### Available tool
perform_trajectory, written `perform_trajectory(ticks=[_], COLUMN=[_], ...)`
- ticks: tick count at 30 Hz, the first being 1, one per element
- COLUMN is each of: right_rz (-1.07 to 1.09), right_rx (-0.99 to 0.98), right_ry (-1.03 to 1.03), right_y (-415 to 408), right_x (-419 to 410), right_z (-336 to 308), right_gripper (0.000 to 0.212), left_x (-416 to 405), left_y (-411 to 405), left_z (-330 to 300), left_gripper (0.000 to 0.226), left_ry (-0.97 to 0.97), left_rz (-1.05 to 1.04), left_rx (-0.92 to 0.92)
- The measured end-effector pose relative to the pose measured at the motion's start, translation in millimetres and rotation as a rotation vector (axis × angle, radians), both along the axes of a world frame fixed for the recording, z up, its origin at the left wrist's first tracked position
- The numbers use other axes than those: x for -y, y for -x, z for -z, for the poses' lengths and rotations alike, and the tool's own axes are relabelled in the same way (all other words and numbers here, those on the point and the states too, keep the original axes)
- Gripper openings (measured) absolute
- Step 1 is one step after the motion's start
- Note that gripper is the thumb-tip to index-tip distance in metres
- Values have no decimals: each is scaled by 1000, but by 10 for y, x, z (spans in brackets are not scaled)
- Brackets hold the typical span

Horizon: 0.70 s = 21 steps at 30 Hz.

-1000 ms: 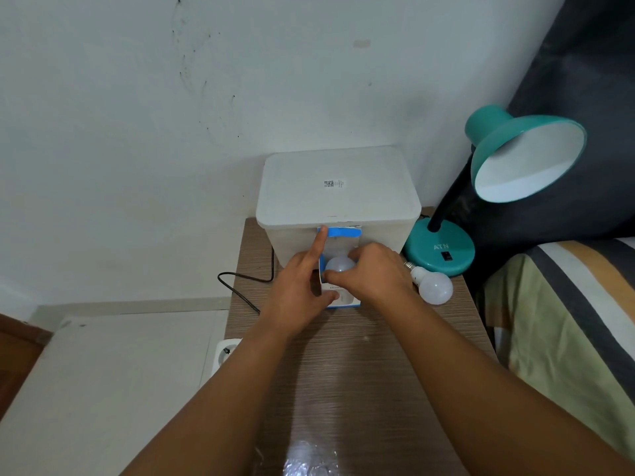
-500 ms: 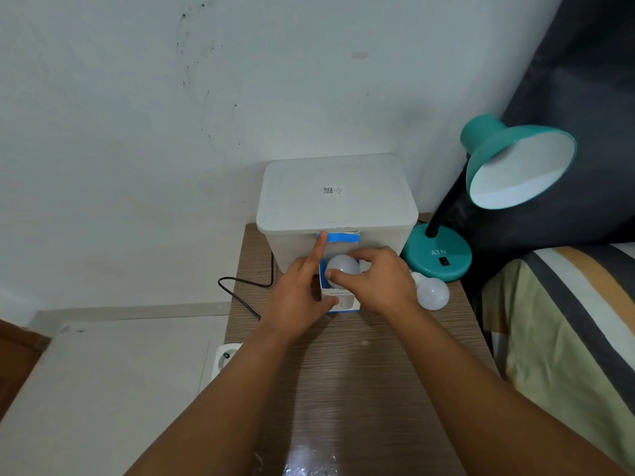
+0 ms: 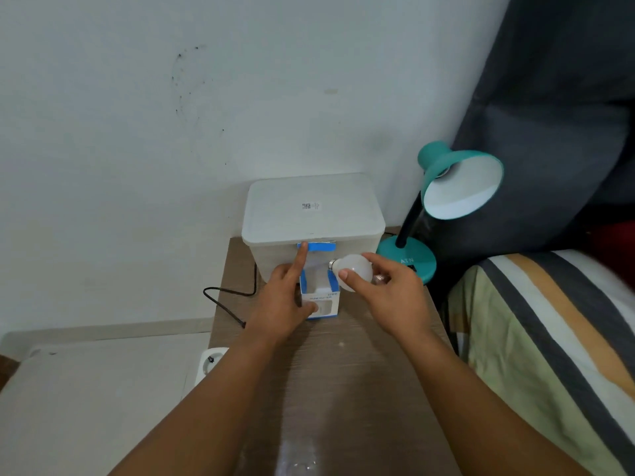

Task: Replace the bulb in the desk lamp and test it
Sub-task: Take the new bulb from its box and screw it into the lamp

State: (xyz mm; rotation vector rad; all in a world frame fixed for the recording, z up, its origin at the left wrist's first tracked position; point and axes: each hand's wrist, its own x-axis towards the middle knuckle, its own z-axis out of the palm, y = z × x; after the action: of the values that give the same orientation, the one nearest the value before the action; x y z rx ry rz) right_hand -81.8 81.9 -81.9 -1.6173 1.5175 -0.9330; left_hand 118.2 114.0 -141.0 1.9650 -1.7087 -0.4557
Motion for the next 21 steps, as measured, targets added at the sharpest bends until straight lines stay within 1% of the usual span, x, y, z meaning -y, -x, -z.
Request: perform_trajectory(ticks=[8,14,19,21], right_rz=[91,120,176,189], right_rx=[63,101,145,179], right_ry=[54,65,118,121], right_y=[405,628,837,914], right_x=[-399,-582,-605,-576], right_z=[51,27,14,-8], right_gripper=[65,65,63,58], left_x=[-350,-561,-486,-381], left_y=[43,165,414,549], left_z=[-290,-423,-571,-672], left_gripper=[116,103,97,96], left_ry=[-28,-2,78,98], left_rz=[1,-17,58,108], left_rx=[-45,-9,13,4])
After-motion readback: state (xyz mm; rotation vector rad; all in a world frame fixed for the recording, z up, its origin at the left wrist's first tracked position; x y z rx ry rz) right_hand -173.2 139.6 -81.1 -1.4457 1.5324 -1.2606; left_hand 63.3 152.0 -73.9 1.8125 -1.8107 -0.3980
